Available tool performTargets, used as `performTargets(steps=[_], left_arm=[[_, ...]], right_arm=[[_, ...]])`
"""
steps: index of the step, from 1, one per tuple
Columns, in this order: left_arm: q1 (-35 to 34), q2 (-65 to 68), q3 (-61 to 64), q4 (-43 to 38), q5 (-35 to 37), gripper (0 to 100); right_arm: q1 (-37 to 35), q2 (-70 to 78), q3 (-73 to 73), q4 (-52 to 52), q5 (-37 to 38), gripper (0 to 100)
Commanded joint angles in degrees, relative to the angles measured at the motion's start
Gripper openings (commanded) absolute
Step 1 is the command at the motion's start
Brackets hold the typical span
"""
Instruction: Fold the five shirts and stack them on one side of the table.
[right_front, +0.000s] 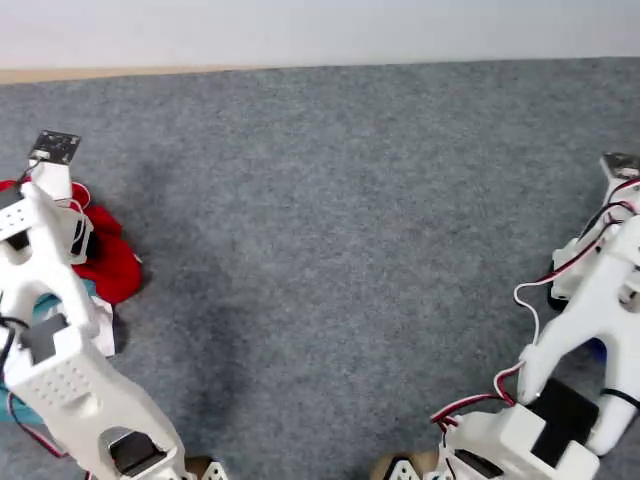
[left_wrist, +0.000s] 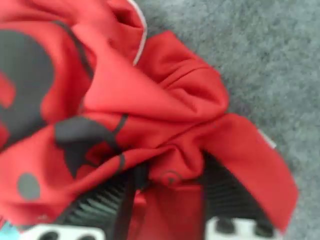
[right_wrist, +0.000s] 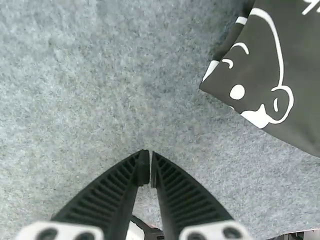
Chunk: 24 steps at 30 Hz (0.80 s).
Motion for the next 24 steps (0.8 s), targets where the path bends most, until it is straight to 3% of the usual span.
performTargets(steps=[1,7,13,19,24], left_arm=[[1.9,0.8,-5.9,4.7,-0.4,0],[7.4,0.8,-20.3,20.2,1.0,0],[14.7,0.8,-43.4,30.4,15.2,0],[25.0,-0.9,-59.2,30.9,27.4,0],[39.6,-5.6,-66.7,30.9,29.3,0]], right_arm=[[-0.5,-2.9,-0.3,2.5,-0.5,0.9],[-0.5,-2.9,-0.3,2.5,-0.5,0.9],[-0.6,-2.9,-0.3,2.5,-0.5,0.9],[-0.6,-3.7,-0.3,2.5,-0.5,0.9],[-0.6,-5.3,-0.3,2.5,-0.4,0.9]])
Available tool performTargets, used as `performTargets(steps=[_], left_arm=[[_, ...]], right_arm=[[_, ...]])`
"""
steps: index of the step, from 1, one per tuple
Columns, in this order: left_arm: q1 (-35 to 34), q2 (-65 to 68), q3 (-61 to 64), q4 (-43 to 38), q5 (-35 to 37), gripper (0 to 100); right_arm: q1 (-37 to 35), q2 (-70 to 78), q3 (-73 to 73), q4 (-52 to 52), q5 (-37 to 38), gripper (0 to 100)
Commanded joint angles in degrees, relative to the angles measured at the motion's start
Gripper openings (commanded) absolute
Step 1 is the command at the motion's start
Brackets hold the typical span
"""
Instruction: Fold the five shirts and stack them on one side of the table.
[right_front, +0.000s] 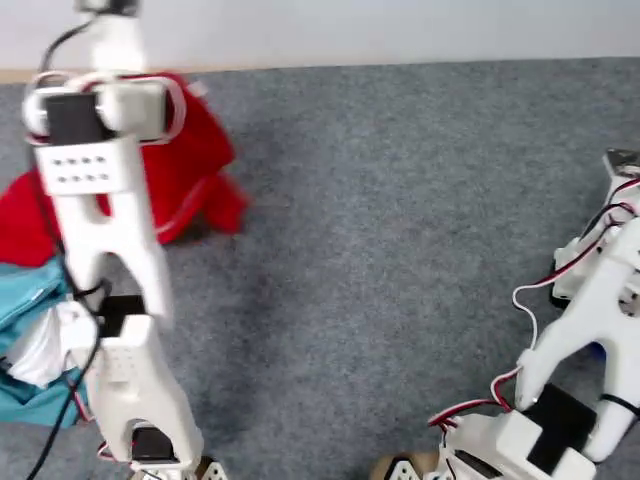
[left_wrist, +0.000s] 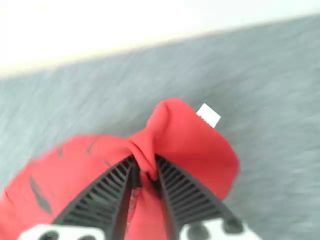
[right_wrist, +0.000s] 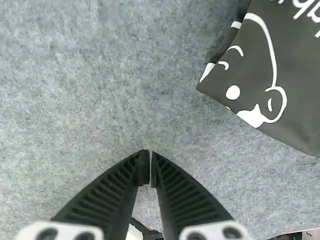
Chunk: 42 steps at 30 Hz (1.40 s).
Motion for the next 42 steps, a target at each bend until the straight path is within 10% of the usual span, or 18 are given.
performTargets(steps=[1,10,26,42], left_arm=[[12.1,-6.8,-6.3,1.3,1.3,0],[26.6,-12.0,-7.2,1.4,-0.3,0],[-2.5,-0.9,27.3,1.3,-7.6,3],[-21.8,1.7,22.5,-0.5,-8.2,17]], right_arm=[[-0.6,-3.4,-0.3,2.5,-0.4,0.9],[-0.6,-3.6,-0.3,2.4,-0.4,0.9],[-10.9,-3.4,-0.3,2.4,-0.4,0.9],[-24.7,-3.0,-0.2,2.1,-0.6,1.0]])
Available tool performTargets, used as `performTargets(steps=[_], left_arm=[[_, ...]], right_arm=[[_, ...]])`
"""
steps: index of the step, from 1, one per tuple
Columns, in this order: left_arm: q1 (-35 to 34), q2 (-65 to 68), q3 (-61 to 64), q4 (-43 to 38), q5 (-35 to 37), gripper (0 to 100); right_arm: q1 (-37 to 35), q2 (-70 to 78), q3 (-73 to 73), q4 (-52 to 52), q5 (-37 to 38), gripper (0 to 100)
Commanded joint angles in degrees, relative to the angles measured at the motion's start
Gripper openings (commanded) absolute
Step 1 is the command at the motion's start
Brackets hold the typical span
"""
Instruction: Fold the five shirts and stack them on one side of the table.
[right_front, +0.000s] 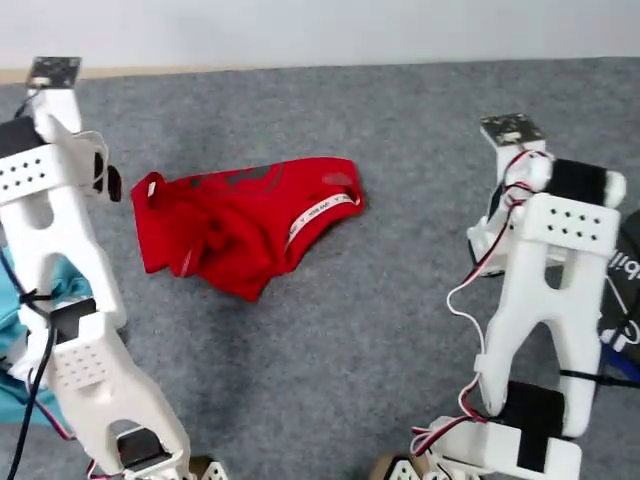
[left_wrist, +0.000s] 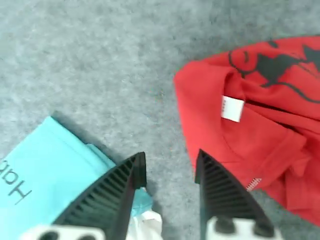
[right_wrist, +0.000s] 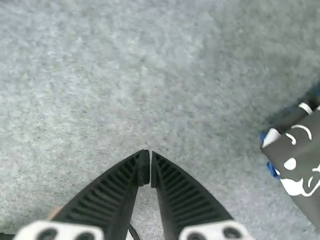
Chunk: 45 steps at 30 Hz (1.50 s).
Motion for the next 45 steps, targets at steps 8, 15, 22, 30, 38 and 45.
performTargets(steps=[8,15,22,30,38,45], left_arm=[[-3.8,-2.7,-14.4,3.7,-0.1,17],[-9.6,-7.8,-14.3,3.7,1.6,17],[-12.7,-7.9,-10.8,3.6,1.3,17],[-12.9,-8.4,-3.4,3.6,1.4,17],[-13.0,-8.4,-2.6,3.6,1.4,17],[-13.0,-8.4,-2.6,3.6,1.2,10]], right_arm=[[-19.8,-2.0,-0.3,-0.5,-0.7,1.1],[-33.5,5.2,-0.5,-6.7,-0.7,8.3],[-45.1,12.2,-0.6,-14.6,-0.4,19.1],[-52.4,16.7,-0.6,-23.3,5.8,19.1],[-53.2,19.3,-0.6,-32.3,6.1,19.0],[-53.0,26.3,-0.6,-41.1,5.9,18.7]])
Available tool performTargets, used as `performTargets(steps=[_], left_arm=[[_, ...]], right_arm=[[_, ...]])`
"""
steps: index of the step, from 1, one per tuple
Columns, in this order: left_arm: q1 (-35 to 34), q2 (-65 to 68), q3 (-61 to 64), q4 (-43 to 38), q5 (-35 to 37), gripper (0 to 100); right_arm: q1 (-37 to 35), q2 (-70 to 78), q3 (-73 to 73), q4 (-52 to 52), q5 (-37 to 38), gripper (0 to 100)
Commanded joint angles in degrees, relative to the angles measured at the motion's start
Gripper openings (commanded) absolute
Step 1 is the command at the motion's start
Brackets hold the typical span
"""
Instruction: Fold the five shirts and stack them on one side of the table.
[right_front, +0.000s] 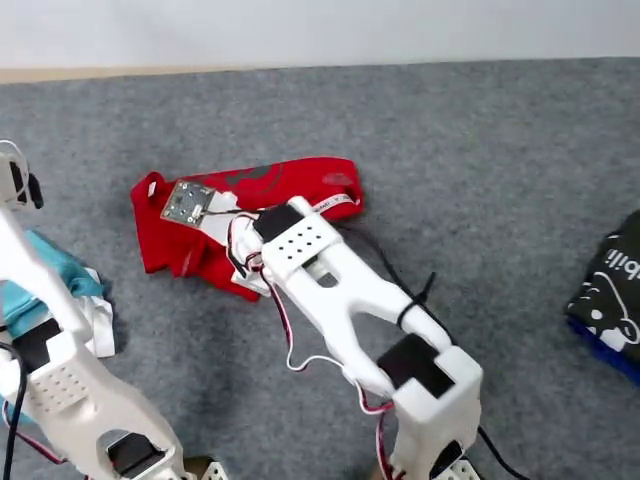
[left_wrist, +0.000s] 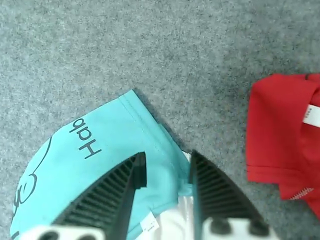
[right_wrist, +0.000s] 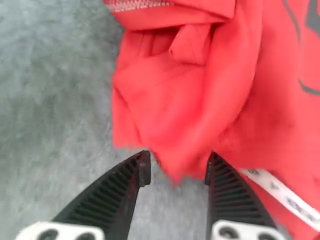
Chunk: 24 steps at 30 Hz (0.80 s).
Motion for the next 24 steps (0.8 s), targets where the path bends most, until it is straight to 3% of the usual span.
performTargets(steps=[1,4,7,14,19,24], left_arm=[[-0.4,-3.8,0.0,1.4,0.4,9],[-0.4,-3.5,0.0,1.4,0.4,7],[-0.3,-3.3,0.0,1.4,0.3,7],[0.1,-3.3,0.0,1.4,0.4,7],[0.7,-3.3,0.0,1.4,0.5,7],[2.5,-3.3,0.0,1.4,0.5,7]], right_arm=[[-0.1,1.8,-0.7,-3.6,0.5,18.6],[-0.1,3.5,-3.1,-3.3,0.5,14.9],[0.2,3.8,-7.2,-0.4,0.9,0.0],[5.4,3.8,-17.2,16.8,1.6,1.0],[10.8,3.7,-22.4,30.5,8.0,1.1],[17.3,3.9,-23.2,37.4,12.6,1.1]])
